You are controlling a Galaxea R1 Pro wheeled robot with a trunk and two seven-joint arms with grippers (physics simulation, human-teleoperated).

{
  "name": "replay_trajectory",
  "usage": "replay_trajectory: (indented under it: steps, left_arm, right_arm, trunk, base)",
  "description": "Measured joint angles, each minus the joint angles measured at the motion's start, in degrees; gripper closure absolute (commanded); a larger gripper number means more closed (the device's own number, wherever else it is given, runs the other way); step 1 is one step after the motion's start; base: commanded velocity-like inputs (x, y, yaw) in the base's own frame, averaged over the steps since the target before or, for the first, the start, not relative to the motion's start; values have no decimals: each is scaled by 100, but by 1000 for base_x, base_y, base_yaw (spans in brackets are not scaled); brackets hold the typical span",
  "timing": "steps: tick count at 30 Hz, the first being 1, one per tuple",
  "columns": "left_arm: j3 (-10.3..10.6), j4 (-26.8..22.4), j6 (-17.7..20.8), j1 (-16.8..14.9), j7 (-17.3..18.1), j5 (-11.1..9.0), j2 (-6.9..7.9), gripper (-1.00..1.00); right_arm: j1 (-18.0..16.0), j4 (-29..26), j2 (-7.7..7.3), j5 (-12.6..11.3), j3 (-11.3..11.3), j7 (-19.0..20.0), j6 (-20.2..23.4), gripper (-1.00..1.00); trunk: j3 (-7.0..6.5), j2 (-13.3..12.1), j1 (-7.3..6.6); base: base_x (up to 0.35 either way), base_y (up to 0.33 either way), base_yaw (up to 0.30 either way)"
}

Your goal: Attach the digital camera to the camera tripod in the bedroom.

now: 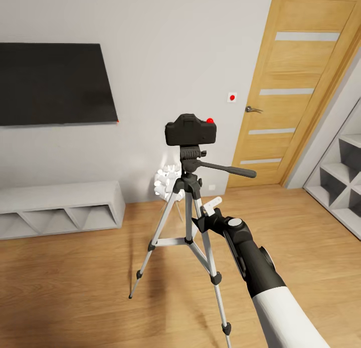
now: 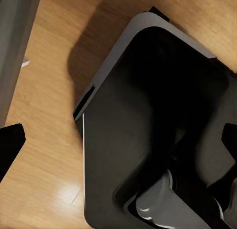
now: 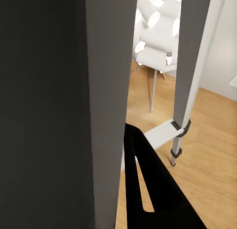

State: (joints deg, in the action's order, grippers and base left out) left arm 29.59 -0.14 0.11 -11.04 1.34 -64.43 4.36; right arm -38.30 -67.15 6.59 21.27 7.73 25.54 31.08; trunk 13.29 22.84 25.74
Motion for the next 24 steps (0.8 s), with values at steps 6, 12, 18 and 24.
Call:
replay_trajectory:
  steps: [6, 12, 18, 24]
  left_arm:
    - [-1, -2, -26, 6, 1, -40, -5, -100]
    - [5, -7, -23, 8, 17, 31, -1, -100]
    - [13, -11, -14, 8, 19, 328, 1, -100]
    - [10, -12, -17, 8, 13, 948, -18, -100]
  right_arm:
    - [0, -1, 1, 10, 3, 1, -1, 100]
    - [0, -2, -1, 7, 4, 1, -1, 100]
    - [0, -2, -1, 3, 3, 1, 1, -100]
    - [3, 17, -2, 54, 1, 2, 1, -100]
  trunk:
    - [0, 0, 0]
    - [0, 0, 0]
    - [0, 0, 0]
    - [1, -3, 1]
  base:
    - [0, 0, 0]
    - [0, 0, 0]
    - [0, 0, 0]
    - [0, 0, 0]
